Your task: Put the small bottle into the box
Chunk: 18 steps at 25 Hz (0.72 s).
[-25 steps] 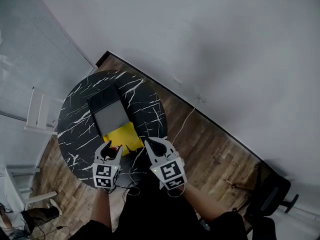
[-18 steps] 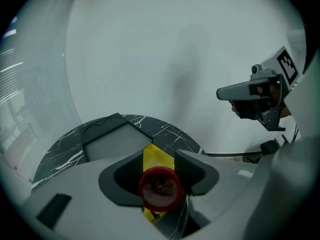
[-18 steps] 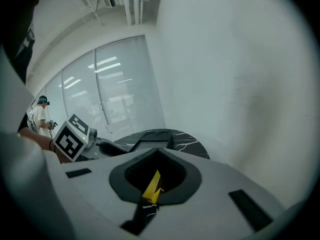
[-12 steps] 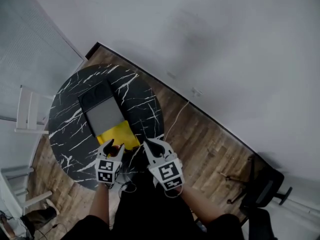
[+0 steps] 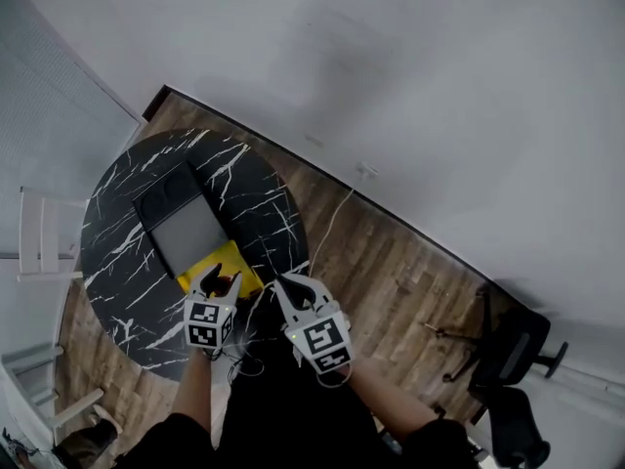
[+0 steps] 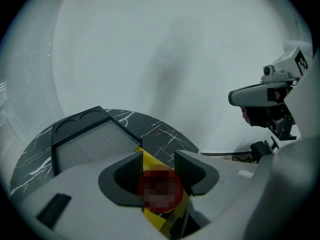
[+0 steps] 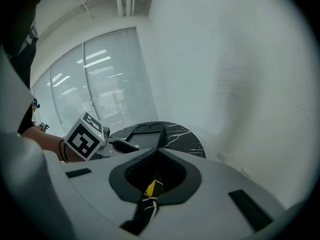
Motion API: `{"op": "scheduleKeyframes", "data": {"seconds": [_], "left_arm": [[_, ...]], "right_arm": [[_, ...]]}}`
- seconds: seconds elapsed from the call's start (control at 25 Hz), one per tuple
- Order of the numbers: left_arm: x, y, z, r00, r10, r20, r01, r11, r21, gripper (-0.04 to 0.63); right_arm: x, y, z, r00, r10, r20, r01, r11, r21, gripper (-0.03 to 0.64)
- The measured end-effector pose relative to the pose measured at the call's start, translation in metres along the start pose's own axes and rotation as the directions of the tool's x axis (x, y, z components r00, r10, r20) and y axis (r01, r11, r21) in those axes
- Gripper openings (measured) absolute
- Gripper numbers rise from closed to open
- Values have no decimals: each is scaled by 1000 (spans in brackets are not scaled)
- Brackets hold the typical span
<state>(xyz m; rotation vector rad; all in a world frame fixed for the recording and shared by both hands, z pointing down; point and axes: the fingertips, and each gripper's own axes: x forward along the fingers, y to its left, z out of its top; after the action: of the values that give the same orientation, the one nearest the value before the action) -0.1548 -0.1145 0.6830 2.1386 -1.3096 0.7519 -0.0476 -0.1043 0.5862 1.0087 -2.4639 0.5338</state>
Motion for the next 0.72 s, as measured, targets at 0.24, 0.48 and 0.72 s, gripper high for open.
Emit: {"op": "scheduleKeyframes", "data": {"seconds": [0.24, 0.48, 0.72], "left_arm": [[14, -8, -6, 999, -31, -11, 31, 999, -11, 190], [16, -11, -14, 999, -41, -6, 41, 998, -57, 190], [19, -14, -21, 999, -35, -19, 34, 998, -61, 190]], "right_arm": [[0, -5, -6, 1000, -12, -14, 12, 1000, 14, -5], [-3, -3, -10, 1000, -5, -22, 5, 1000, 11, -5], [-6, -4, -11, 1000, 3, -29, -3, 1000, 3, -5]]}}
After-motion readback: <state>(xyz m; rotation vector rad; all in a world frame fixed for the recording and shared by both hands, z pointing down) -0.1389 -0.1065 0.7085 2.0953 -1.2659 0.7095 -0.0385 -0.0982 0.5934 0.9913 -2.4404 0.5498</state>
